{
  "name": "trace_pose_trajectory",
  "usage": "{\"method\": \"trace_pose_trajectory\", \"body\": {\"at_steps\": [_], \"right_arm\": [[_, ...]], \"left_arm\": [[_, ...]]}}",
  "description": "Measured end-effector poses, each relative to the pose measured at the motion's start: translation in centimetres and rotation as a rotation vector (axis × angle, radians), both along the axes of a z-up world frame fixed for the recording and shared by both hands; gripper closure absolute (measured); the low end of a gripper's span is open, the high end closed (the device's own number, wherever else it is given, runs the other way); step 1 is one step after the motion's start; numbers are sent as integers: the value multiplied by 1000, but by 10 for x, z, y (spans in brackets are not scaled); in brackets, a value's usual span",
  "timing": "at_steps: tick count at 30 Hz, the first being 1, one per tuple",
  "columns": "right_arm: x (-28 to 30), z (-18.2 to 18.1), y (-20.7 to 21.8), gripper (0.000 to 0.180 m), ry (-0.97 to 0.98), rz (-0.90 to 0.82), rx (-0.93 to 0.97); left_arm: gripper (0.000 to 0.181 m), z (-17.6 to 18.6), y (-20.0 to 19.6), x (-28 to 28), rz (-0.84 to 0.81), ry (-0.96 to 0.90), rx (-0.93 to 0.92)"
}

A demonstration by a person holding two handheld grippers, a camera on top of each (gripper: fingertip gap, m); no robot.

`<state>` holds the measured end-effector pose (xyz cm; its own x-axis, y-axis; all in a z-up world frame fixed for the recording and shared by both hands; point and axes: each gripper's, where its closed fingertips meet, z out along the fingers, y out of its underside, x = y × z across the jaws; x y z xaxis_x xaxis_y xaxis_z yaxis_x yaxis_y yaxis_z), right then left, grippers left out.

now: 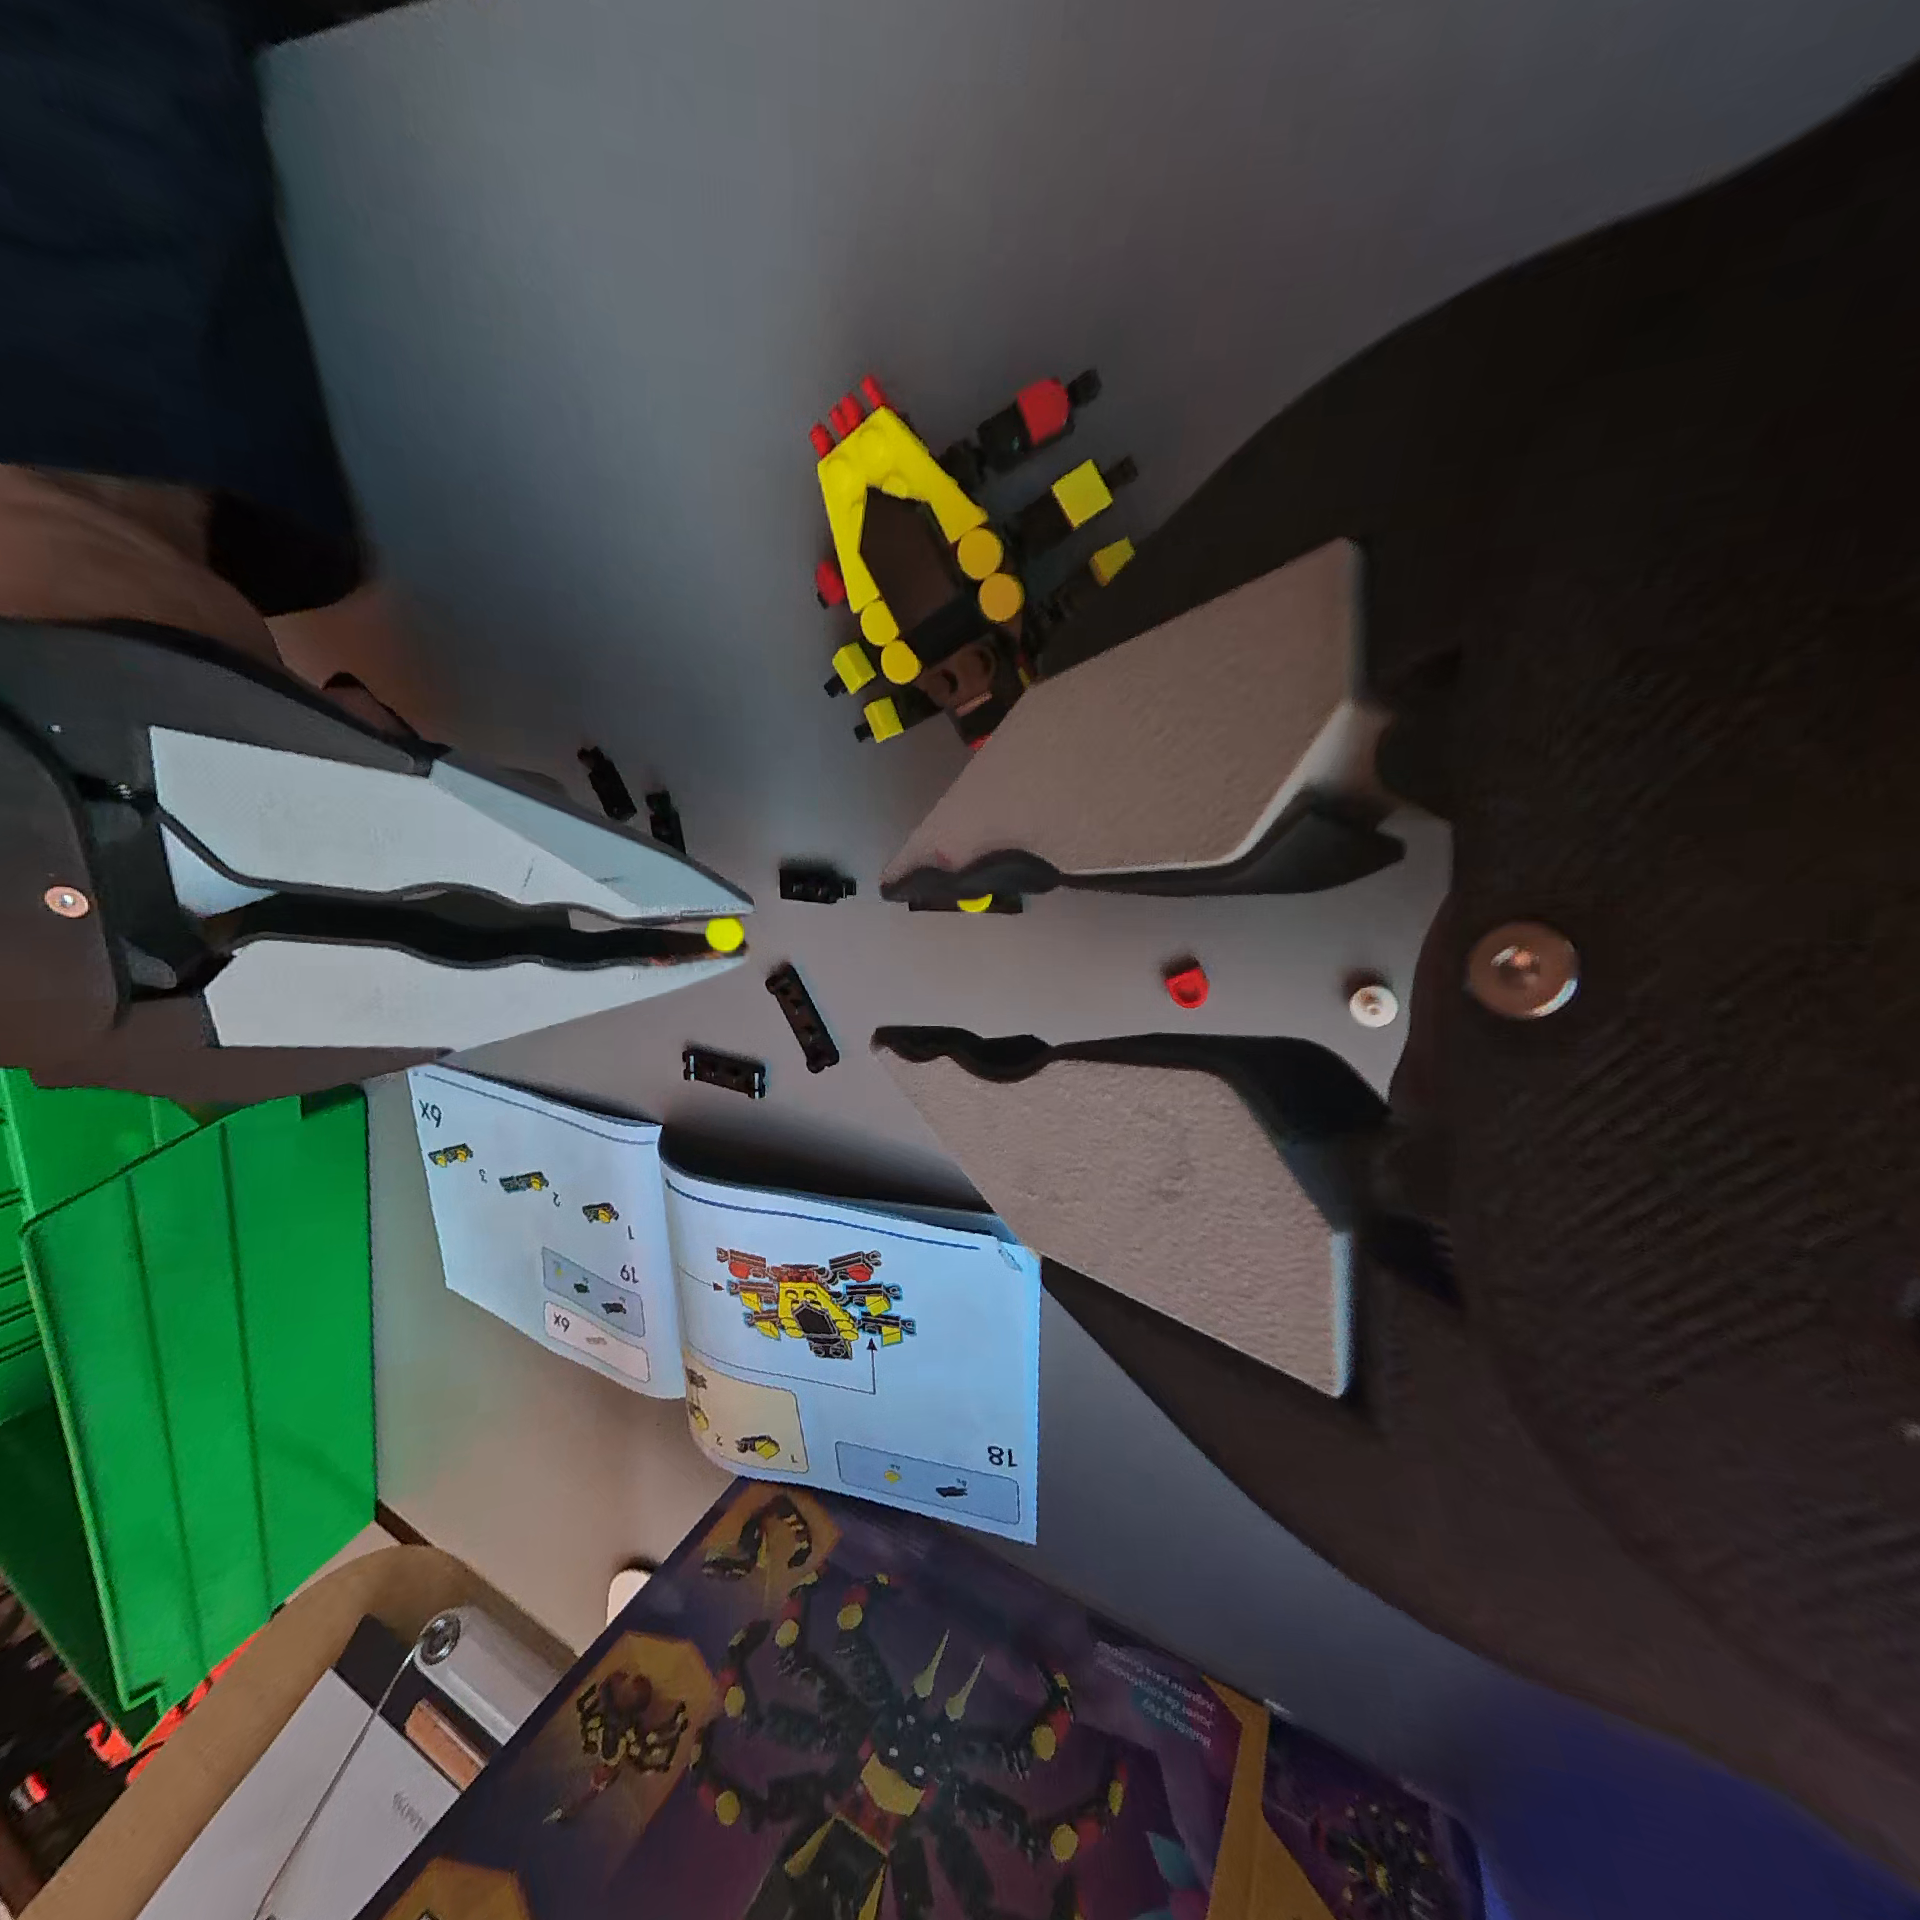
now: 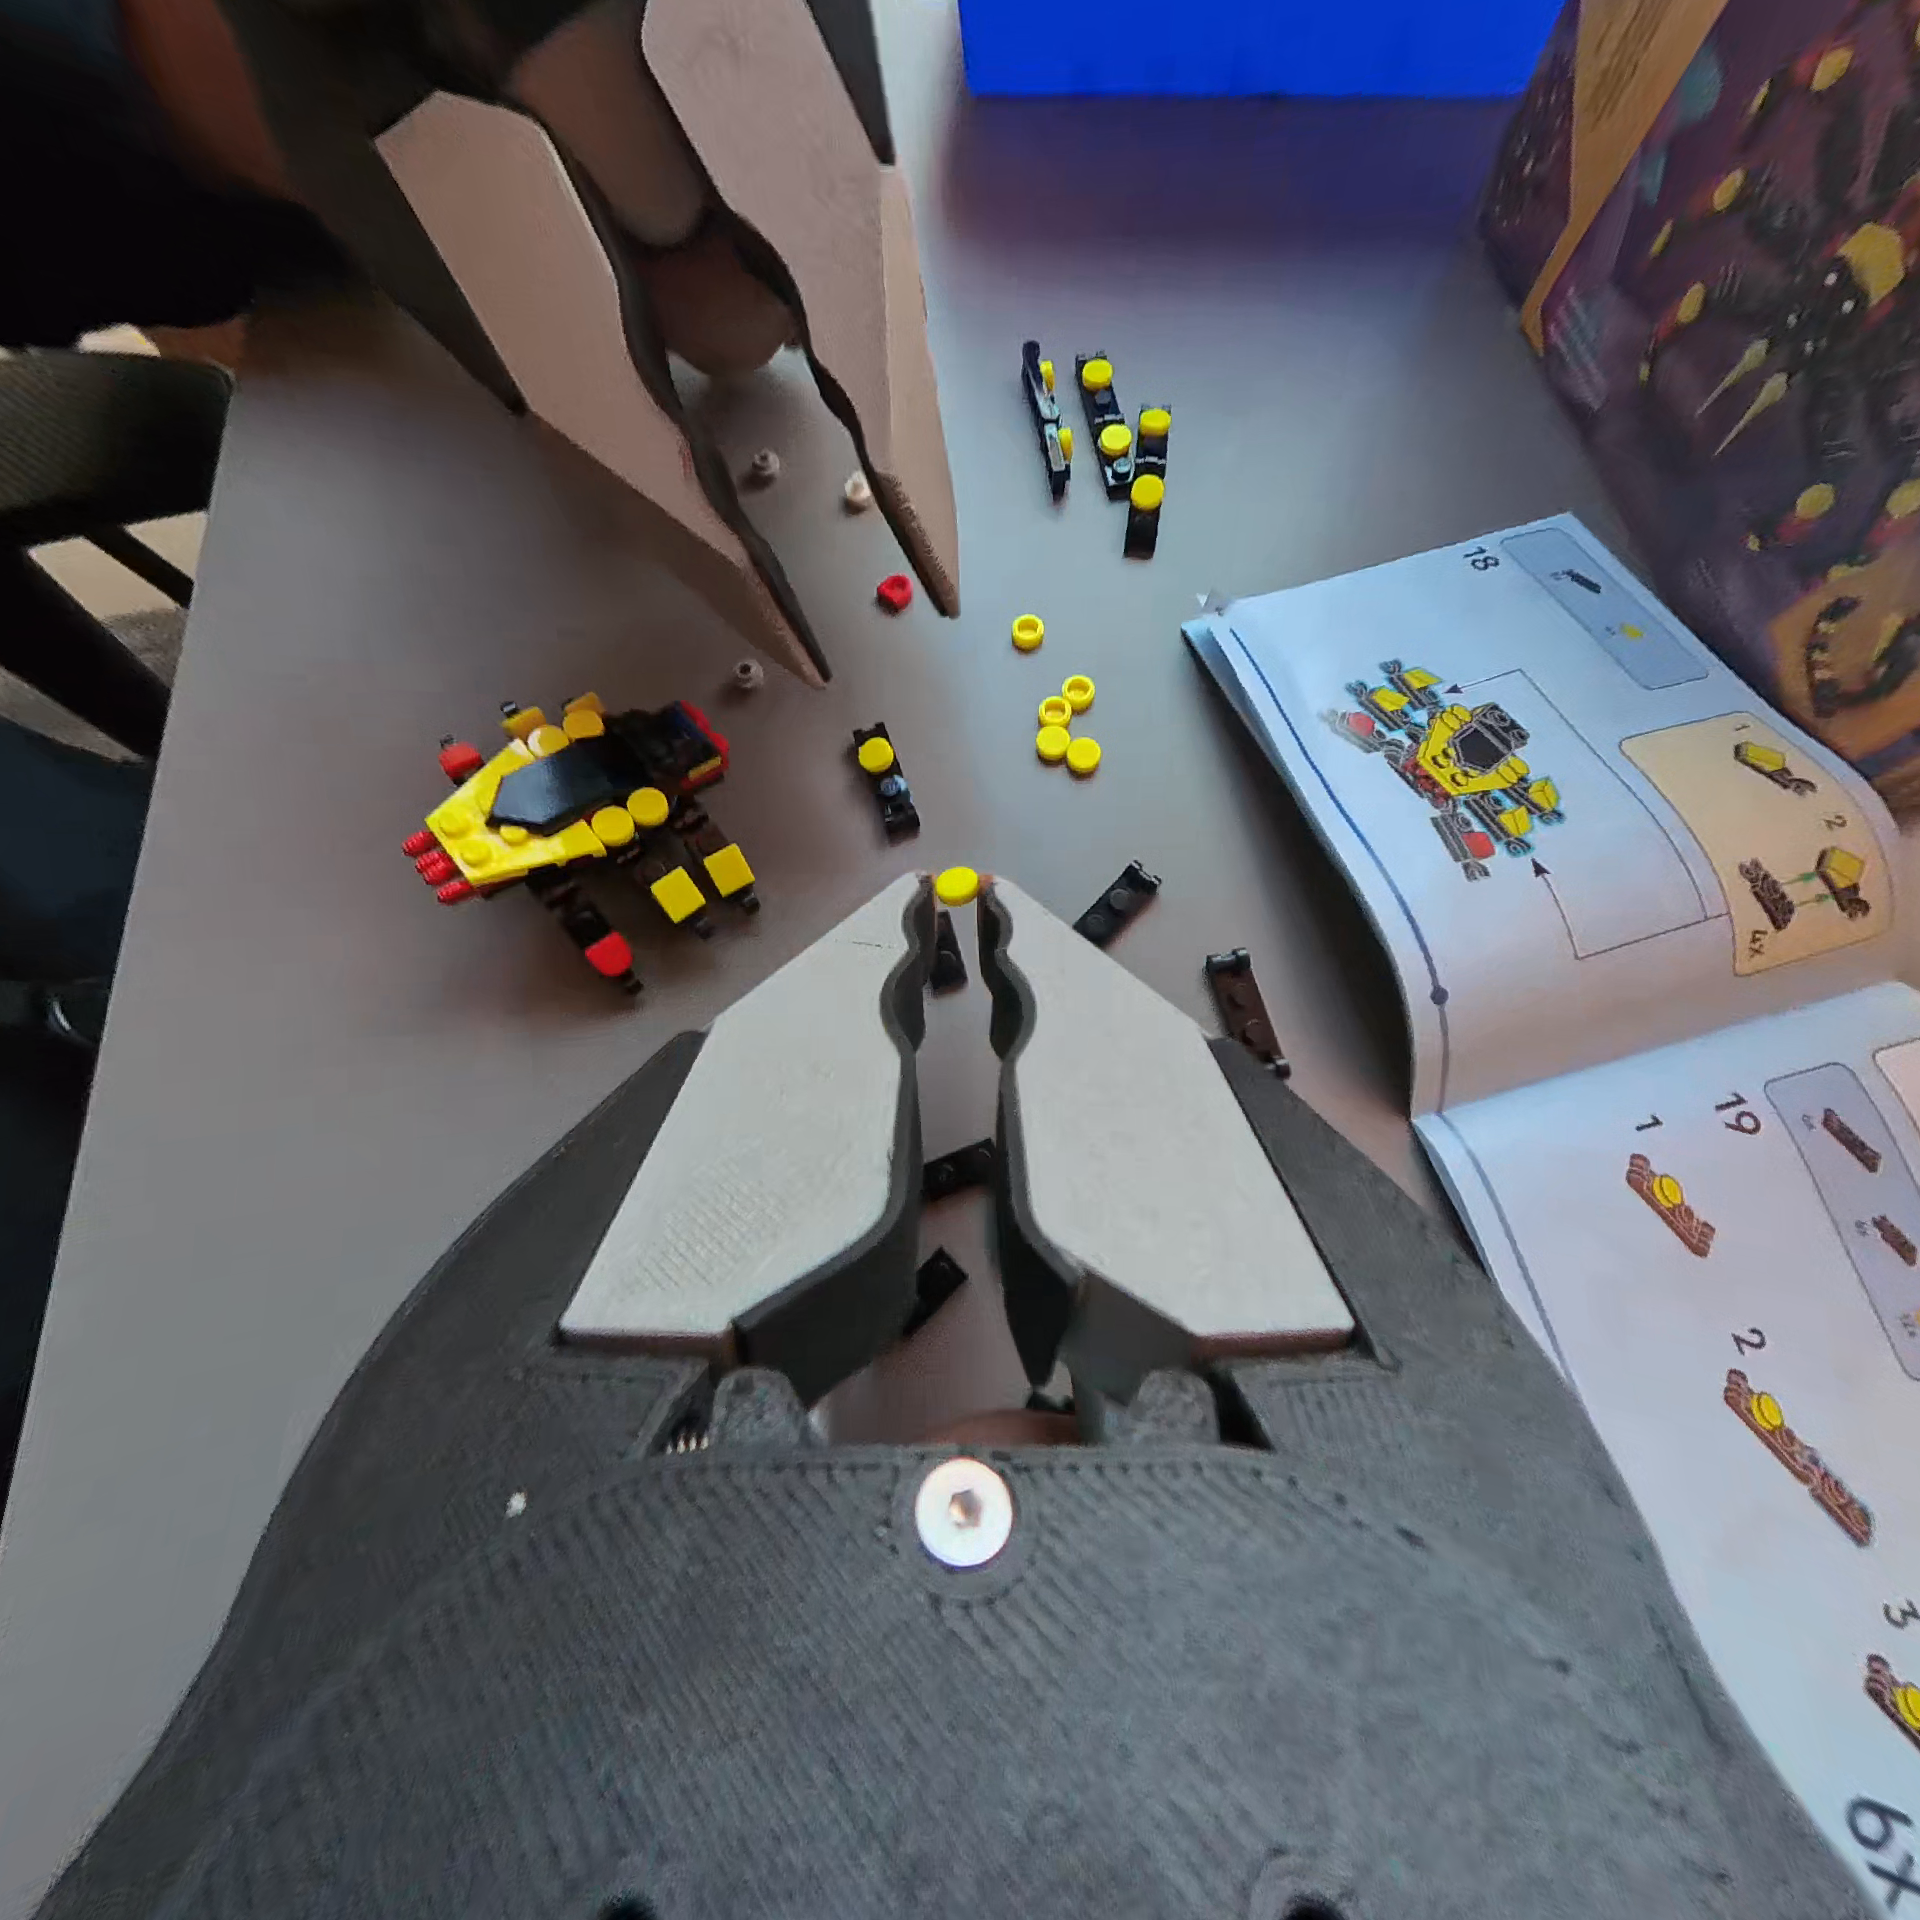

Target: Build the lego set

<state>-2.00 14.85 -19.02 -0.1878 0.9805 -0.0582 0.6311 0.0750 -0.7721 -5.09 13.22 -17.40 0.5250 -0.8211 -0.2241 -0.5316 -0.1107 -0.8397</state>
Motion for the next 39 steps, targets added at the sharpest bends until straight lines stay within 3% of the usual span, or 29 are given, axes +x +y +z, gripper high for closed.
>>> {"method": "trace_pose_trajectory", "body": {"at_steps": [7,39], "right_arm": [[1,-17,-5,175,-64,53,152],[-1,-24,-2,172,-88,44,168]], "left_arm": [[161,-10,1,-1,16,29,-45],[162,-15,-1,2,12,44,-72]]}}
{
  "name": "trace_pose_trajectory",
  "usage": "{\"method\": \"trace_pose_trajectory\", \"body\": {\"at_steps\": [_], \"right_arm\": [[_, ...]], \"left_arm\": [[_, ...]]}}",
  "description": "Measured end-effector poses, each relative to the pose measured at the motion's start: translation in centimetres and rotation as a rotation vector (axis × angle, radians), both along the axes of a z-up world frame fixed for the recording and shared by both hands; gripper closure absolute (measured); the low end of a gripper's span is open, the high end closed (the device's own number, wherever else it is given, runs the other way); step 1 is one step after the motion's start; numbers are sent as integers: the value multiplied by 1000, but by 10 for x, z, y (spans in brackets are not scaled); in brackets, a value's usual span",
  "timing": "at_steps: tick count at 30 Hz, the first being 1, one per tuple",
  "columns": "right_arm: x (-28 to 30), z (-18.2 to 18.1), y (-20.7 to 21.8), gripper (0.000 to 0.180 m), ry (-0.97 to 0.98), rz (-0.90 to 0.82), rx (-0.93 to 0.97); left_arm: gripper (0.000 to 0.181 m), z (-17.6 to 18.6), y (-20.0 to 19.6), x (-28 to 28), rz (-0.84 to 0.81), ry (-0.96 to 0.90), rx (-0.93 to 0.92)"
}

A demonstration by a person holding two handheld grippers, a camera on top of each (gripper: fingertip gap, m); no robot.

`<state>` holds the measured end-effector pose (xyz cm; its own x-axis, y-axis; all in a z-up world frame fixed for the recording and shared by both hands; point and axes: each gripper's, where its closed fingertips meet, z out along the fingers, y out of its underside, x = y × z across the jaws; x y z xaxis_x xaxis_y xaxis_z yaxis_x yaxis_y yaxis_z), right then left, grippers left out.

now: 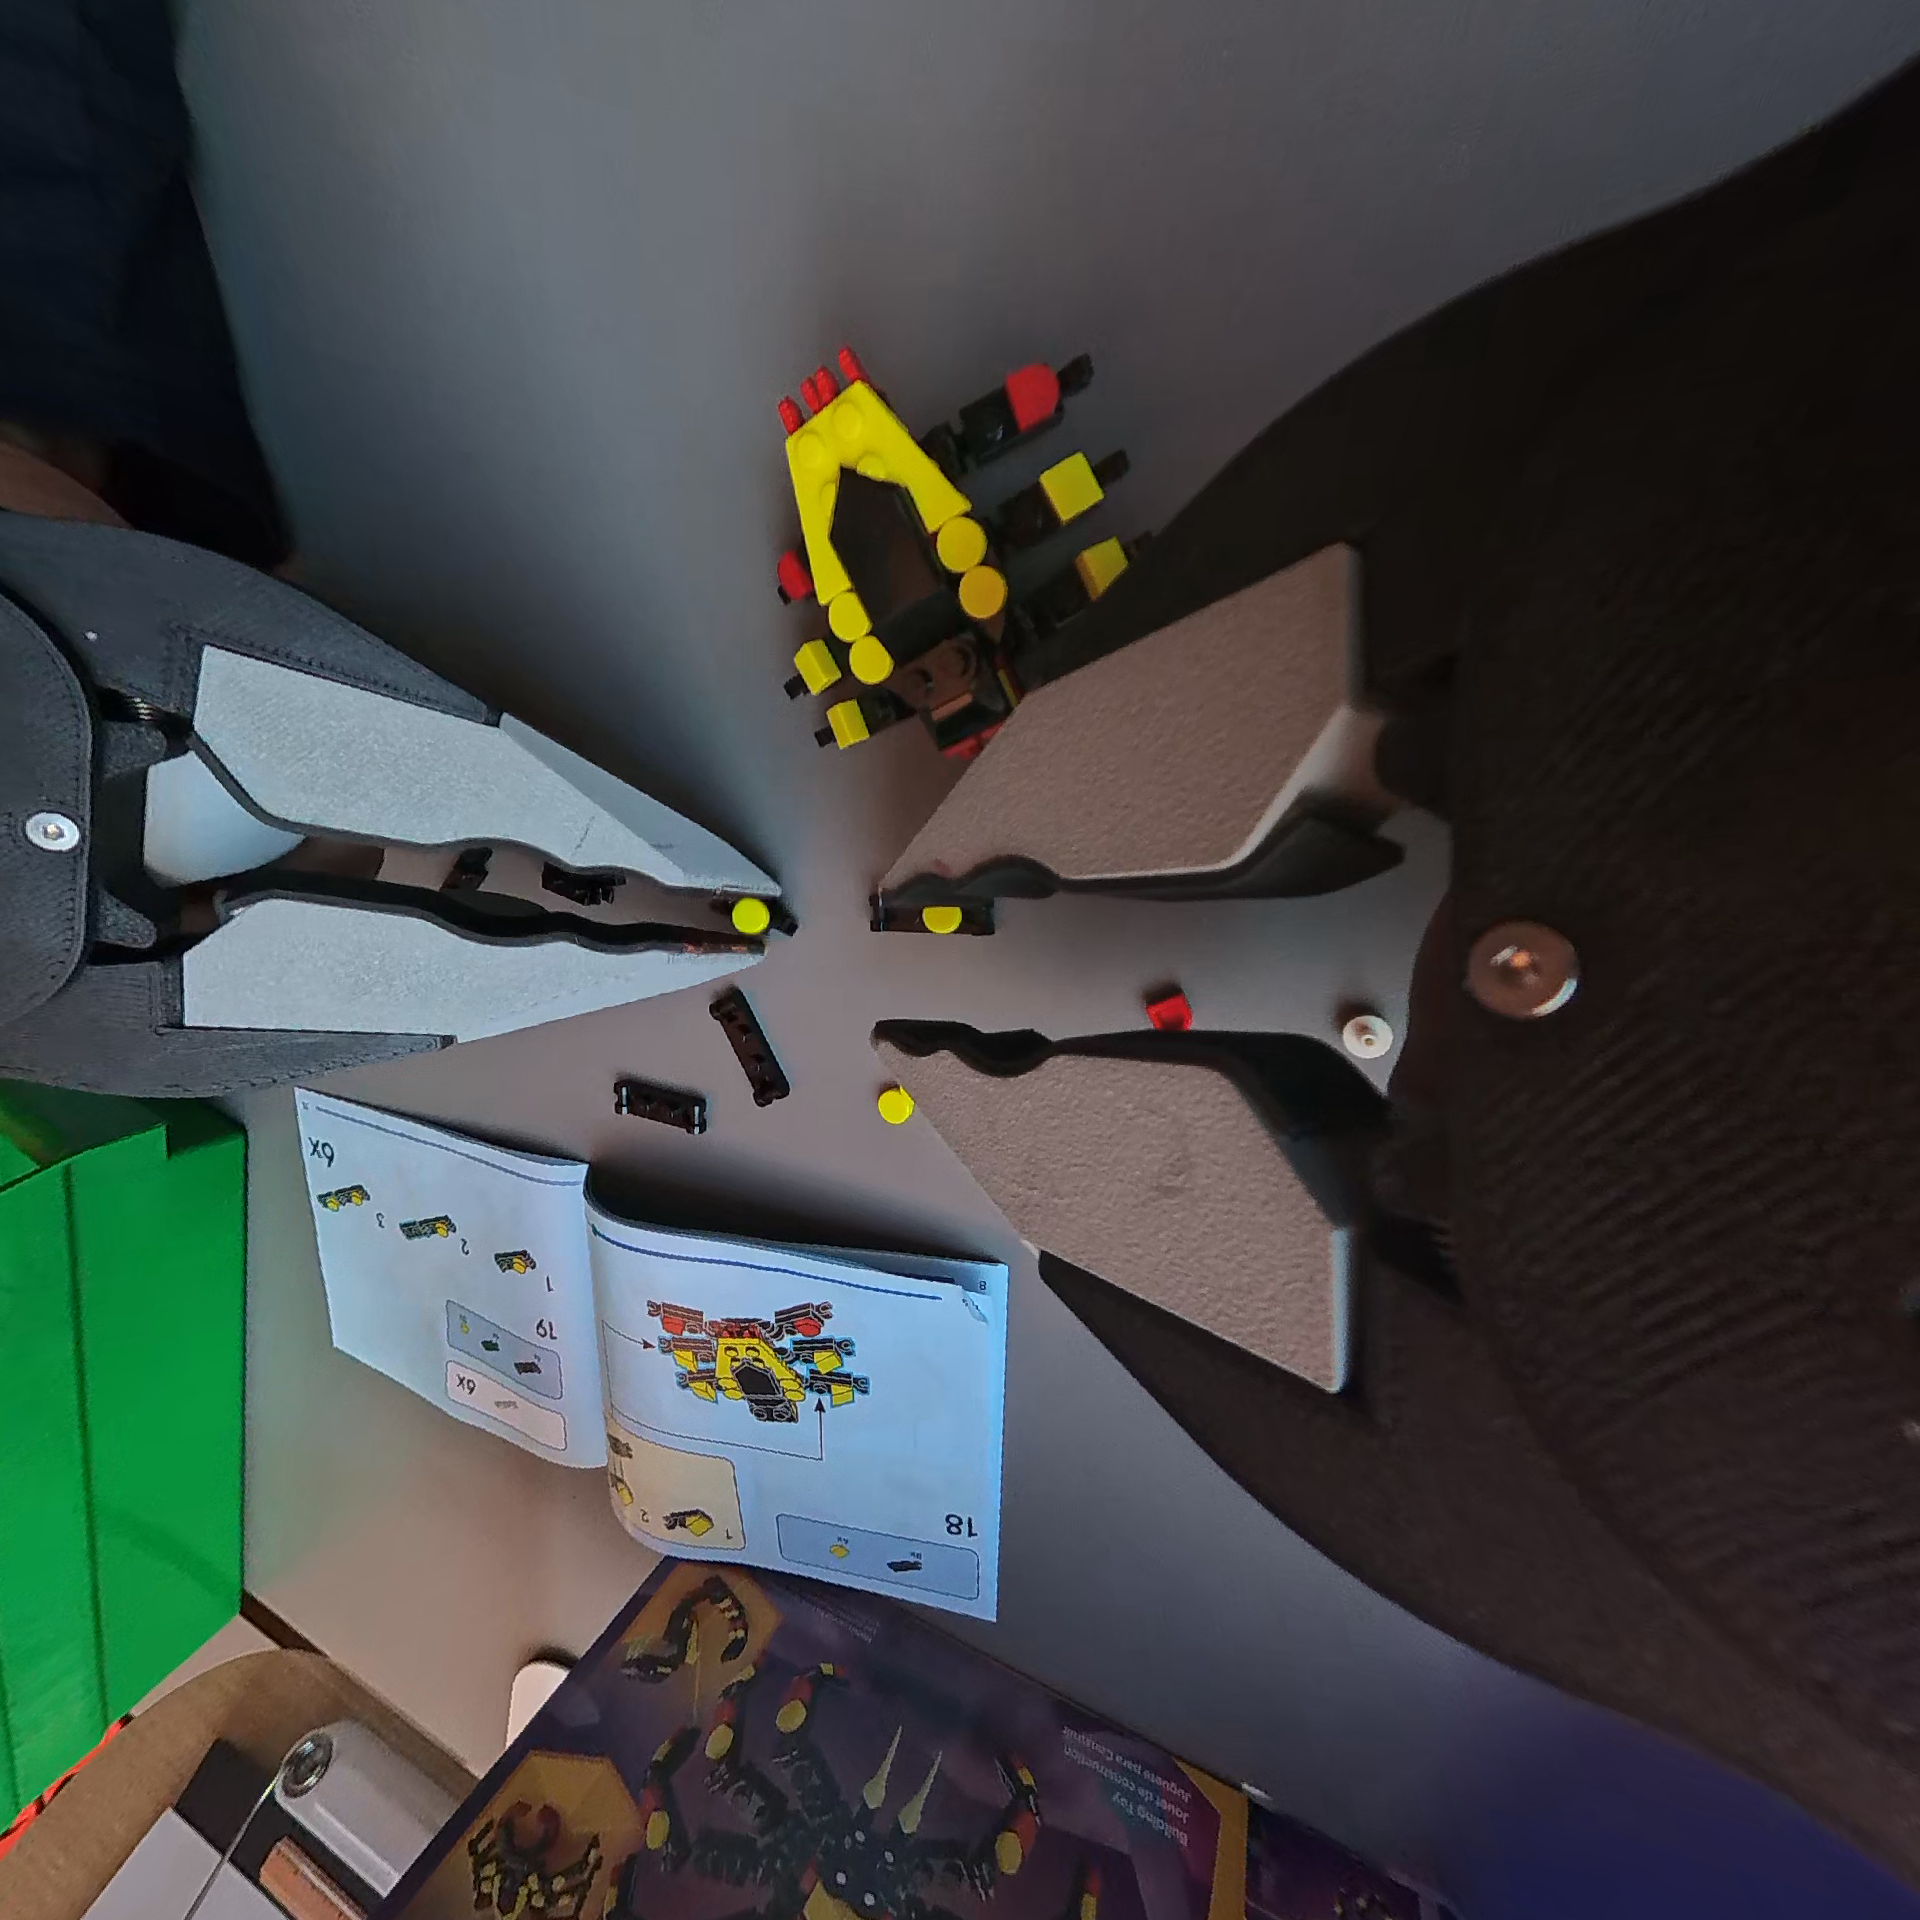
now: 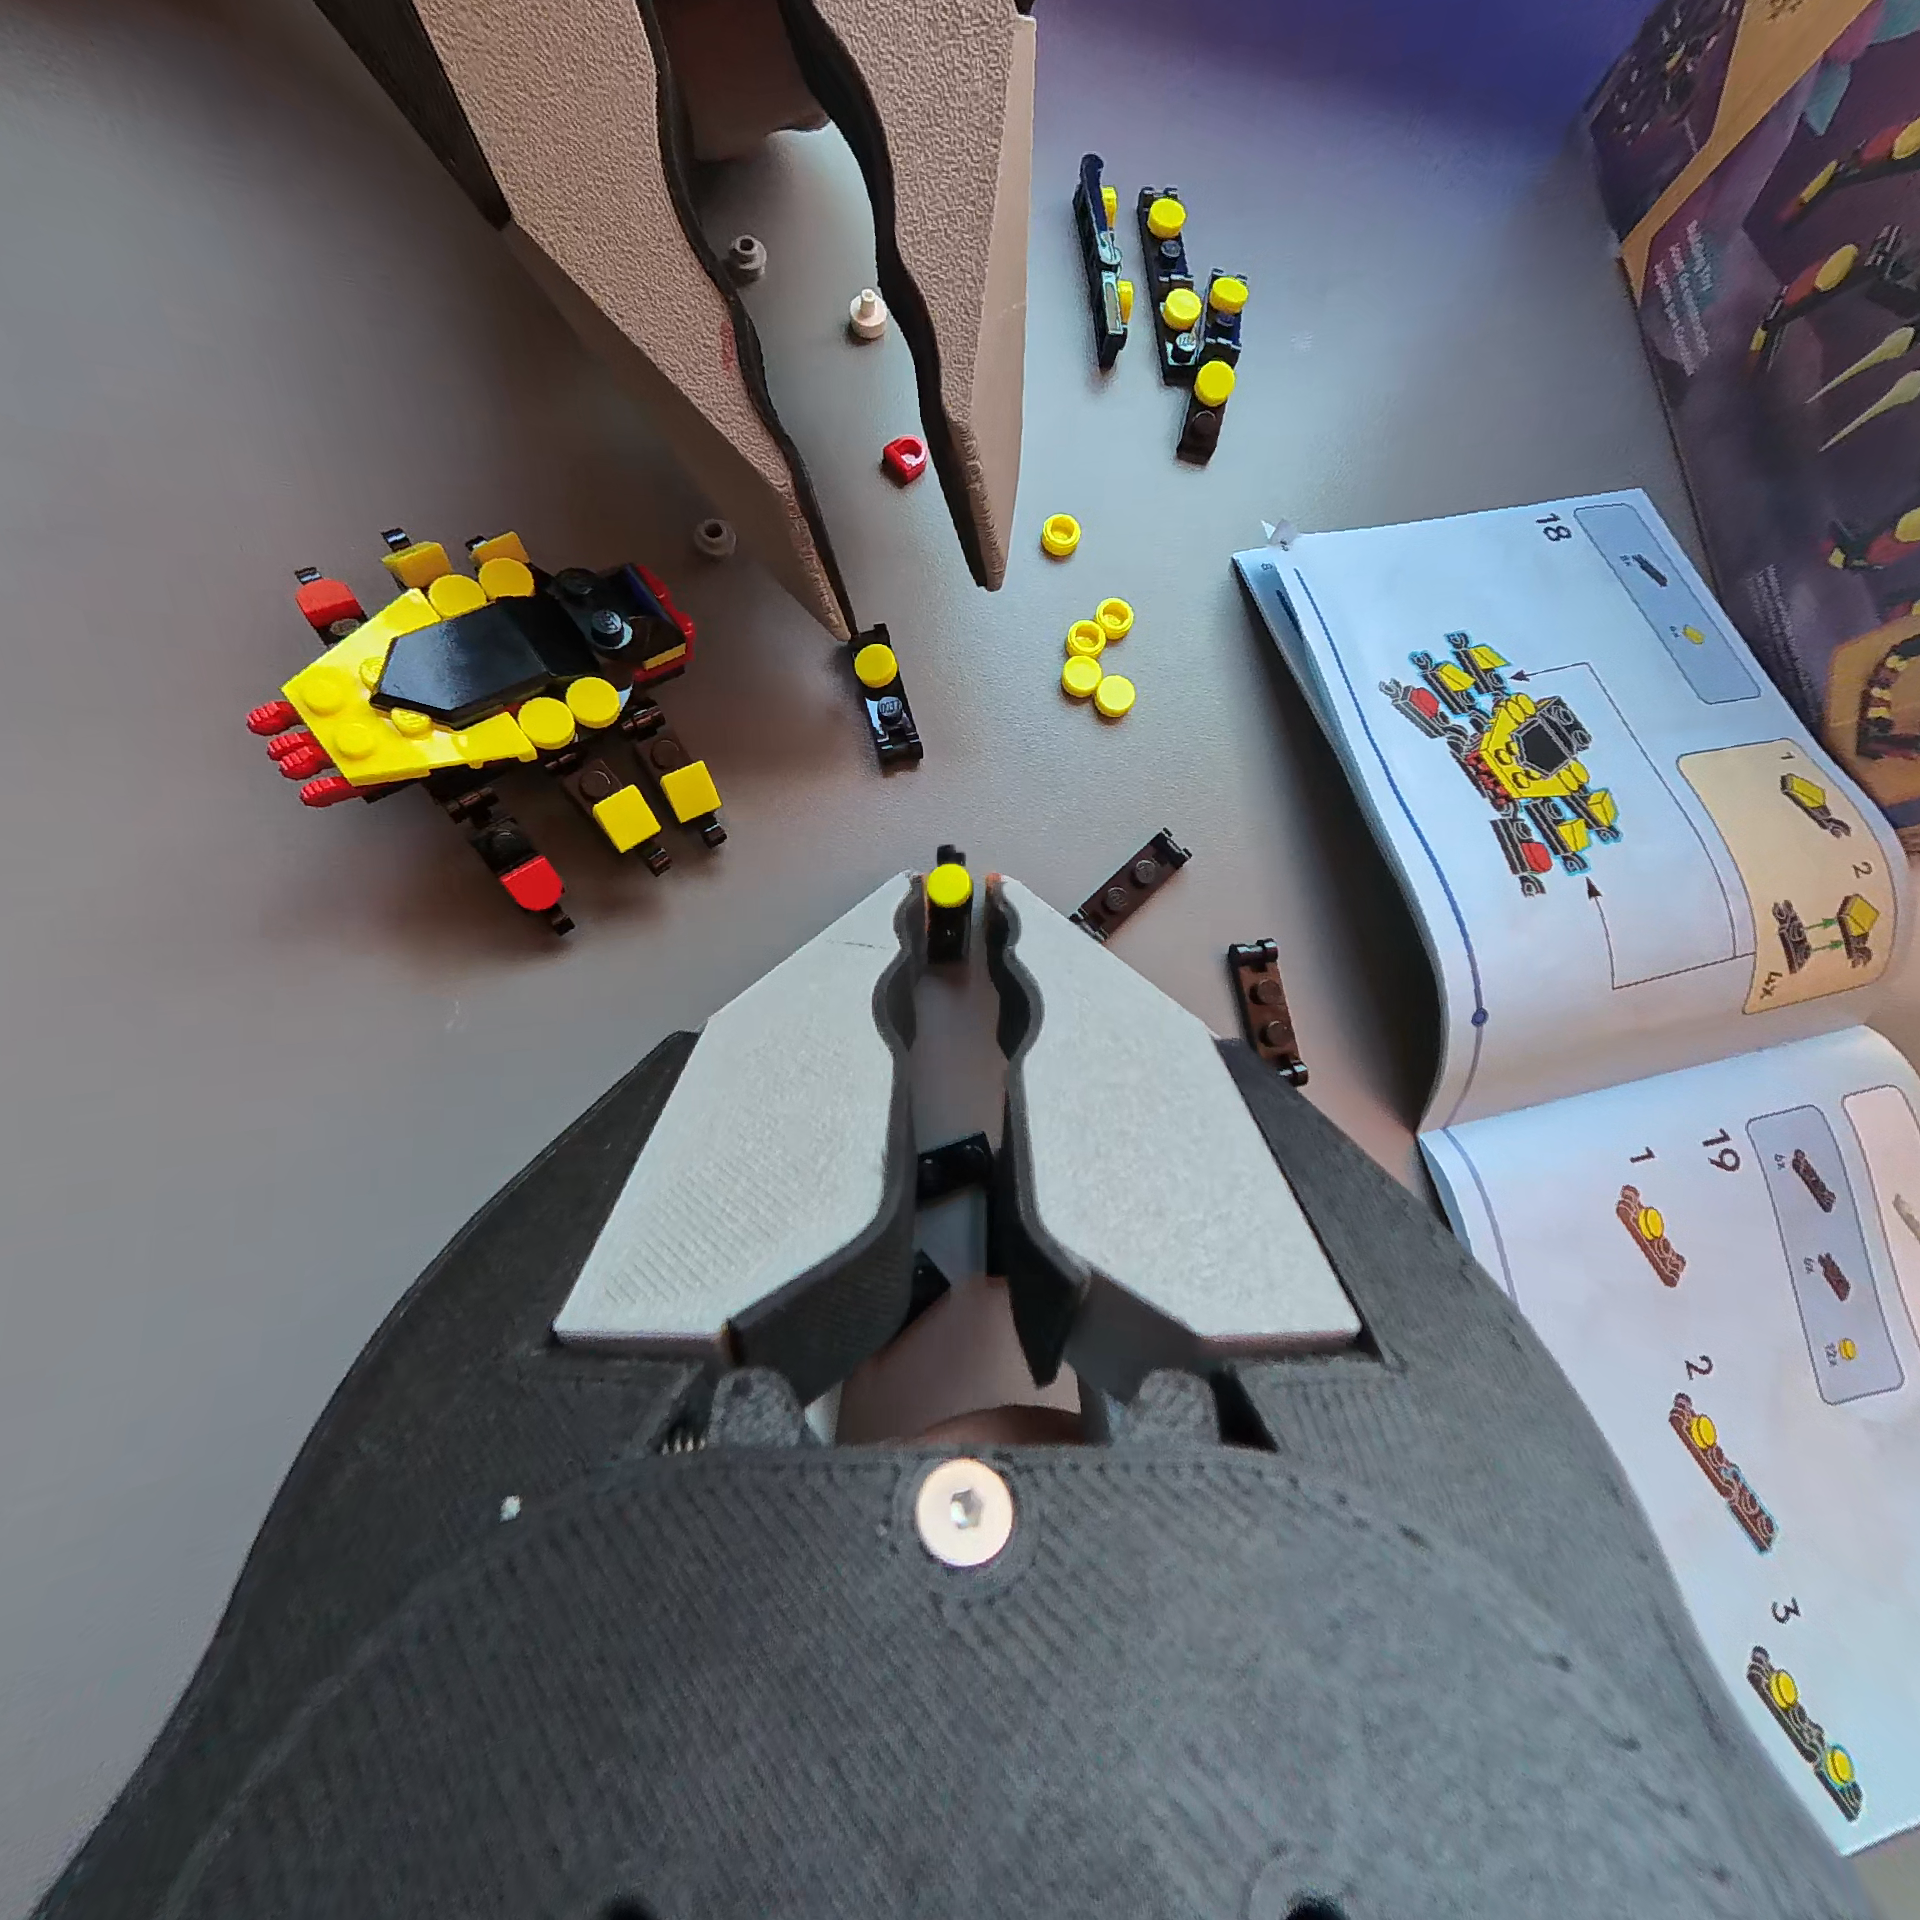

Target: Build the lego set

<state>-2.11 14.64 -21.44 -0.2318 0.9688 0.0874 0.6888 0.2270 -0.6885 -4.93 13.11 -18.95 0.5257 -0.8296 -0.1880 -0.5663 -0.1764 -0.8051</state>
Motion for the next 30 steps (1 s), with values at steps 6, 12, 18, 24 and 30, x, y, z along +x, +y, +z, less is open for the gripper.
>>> {"method": "trace_pose_trajectory", "body": {"at_steps": [6,12,18,24,30], "right_arm": [[1,3,2,171,8,-3,12],[3,14,5,173,45,-16,-4],[2,14,2,180,40,-12,-20],[2,16,2,180,43,-17,-17],[4,18,1,180,39,-14,-20]], "left_arm": [[162,0,0,0,0,0,-1],[162,0,0,0,0,0,-4],[162,-1,1,0,3,8,-4],[162,-3,6,6,-9,8,-22],[162,-11,16,15,-81,83,-59]]}}
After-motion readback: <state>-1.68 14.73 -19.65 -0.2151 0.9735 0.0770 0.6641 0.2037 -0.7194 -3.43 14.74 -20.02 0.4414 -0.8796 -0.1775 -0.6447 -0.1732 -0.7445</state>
